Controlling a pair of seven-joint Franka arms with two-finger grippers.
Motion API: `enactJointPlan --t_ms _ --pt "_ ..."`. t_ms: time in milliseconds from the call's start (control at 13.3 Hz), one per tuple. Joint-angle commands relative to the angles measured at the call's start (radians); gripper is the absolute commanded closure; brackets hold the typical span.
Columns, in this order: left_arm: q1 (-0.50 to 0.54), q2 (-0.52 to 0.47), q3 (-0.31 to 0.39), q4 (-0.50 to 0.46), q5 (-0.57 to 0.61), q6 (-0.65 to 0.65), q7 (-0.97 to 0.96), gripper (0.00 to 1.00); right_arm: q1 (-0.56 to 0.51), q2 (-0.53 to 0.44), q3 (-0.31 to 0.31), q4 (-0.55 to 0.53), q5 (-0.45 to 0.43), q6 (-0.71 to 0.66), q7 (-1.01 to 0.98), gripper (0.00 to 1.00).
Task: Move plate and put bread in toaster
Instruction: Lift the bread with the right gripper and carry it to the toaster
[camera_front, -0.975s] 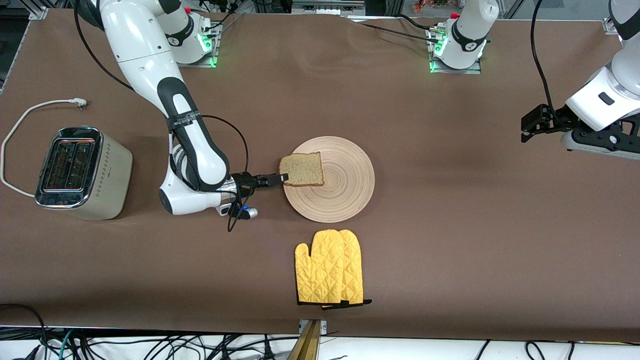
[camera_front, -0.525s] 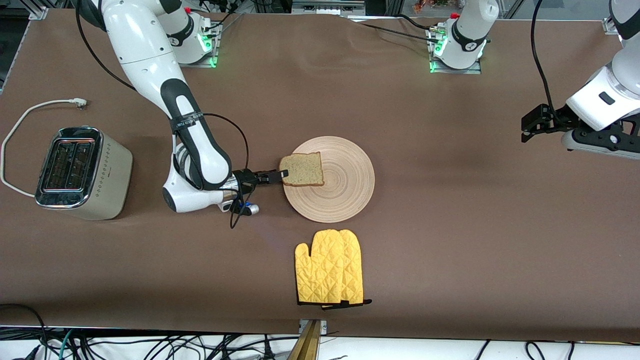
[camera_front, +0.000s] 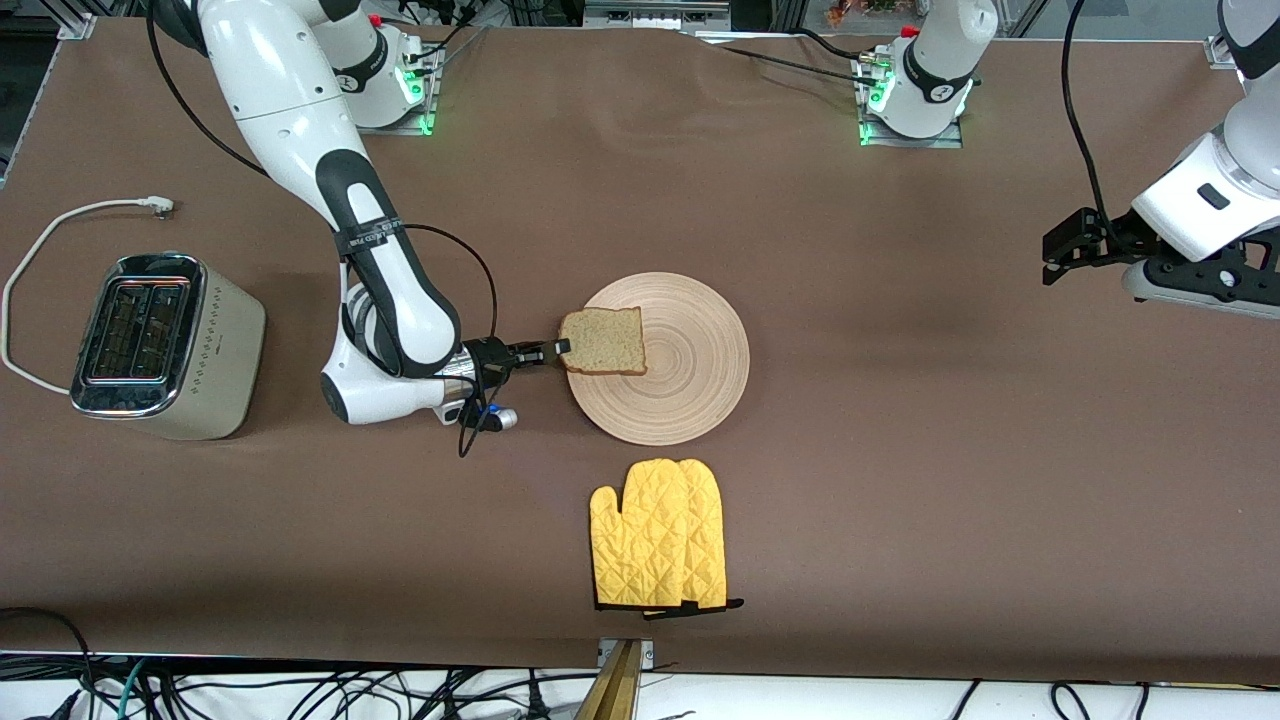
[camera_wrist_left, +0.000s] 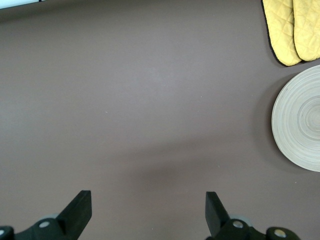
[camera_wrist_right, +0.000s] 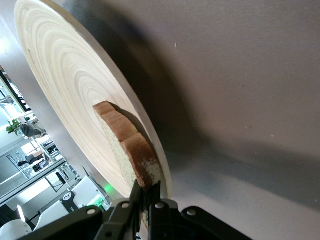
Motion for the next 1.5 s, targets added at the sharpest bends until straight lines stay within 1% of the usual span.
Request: enactJointPlan --t_ms 0,75,150,225,450,675,825,975,1050,1200,1275,1350,1425 --pt "-0.004 -0.01 0.004 0.003 -0.016 -0.008 0.023 0.0 0.001 -0.043 -0.003 -0.016 -0.009 -0.008 -0.008 1.0" --pt "-0.004 -0.01 0.004 0.003 -0.016 -0.008 0.02 0.0 0.001 -0.067 -0.012 -0.014 -0.024 -0.01 -0.008 1.0" --pt "-0.004 -0.01 0.005 0.003 -0.016 -0.009 0.018 0.0 -0.002 -0.098 -0.034 -0.008 -0.082 -0.036 -0.003 1.0" --pt "-0.004 -0.01 0.005 0.003 -0.018 -0.011 0.015 0.0 -0.007 -0.116 -0.054 0.021 -0.131 -0.083 0.009 1.0" --pt "-0.007 -0.01 -0.001 0.005 -0.018 -0.022 0.012 0.0 -0.007 -0.167 -0.187 0.138 -0.271 -0.301 0.04 1.0" --pt "-0.007 -0.008 -0.016 0.005 -0.018 -0.022 0.012 0.0 -0.007 -0.211 -0.311 0.259 -0.474 -0.502 0.032 1.0" --pt "-0.007 -0.01 -0.018 0.005 -0.018 -0.022 0.012 0.0 -0.007 -0.222 -0.366 0.314 -0.651 -0.595 0.021 1.0" --pt "-0.007 -0.008 -0.019 0.005 -0.018 -0.022 0.012 0.0 -0.007 -0.283 -0.396 0.32 -0.83 -0.623 0.011 1.0" --pt "-0.007 -0.01 -0.019 0.005 -0.018 -0.023 0.012 0.0 -0.008 -0.302 -0.419 0.319 -0.898 -0.636 -0.012 1.0" --pt "-0.006 -0.01 -0.021 0.005 -0.016 -0.023 0.01 0.0 -0.005 -0.314 -0.503 0.319 -0.993 -0.694 -0.037 1.0" --pt "-0.006 -0.01 -0.016 0.005 -0.018 -0.023 0.013 0.0 -0.007 -0.316 -0.534 0.32 -1.045 -0.696 -0.045 1.0" --pt "-0.006 -0.01 -0.016 0.005 -0.018 -0.023 0.015 0.0 -0.007 -0.316 -0.567 0.32 -1.082 -0.69 -0.064 1.0" --pt "-0.006 -0.01 -0.018 0.005 -0.018 -0.023 0.012 0.0 -0.008 -0.313 -0.604 0.32 -1.098 -0.685 -0.09 1.0"
